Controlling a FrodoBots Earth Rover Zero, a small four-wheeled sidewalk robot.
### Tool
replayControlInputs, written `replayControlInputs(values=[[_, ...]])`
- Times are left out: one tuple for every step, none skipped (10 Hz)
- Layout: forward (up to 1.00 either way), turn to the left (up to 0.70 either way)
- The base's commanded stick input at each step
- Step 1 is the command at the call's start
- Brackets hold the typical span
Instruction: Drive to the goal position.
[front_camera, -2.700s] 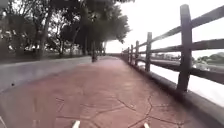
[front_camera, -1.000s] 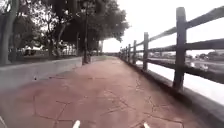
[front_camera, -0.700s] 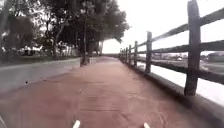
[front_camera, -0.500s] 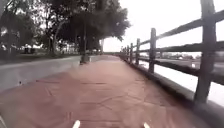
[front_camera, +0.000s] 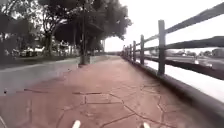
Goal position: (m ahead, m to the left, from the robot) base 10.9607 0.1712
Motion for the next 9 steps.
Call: replayControlInputs(values=[[1.0,-0.36],[1.0,-0.31],[1.0,-0.16],[1.0,0.0],[1.0,0.0],[1.0,0.0],[1.0,0.0],[1.0,0.0],[1.0,0.0]])
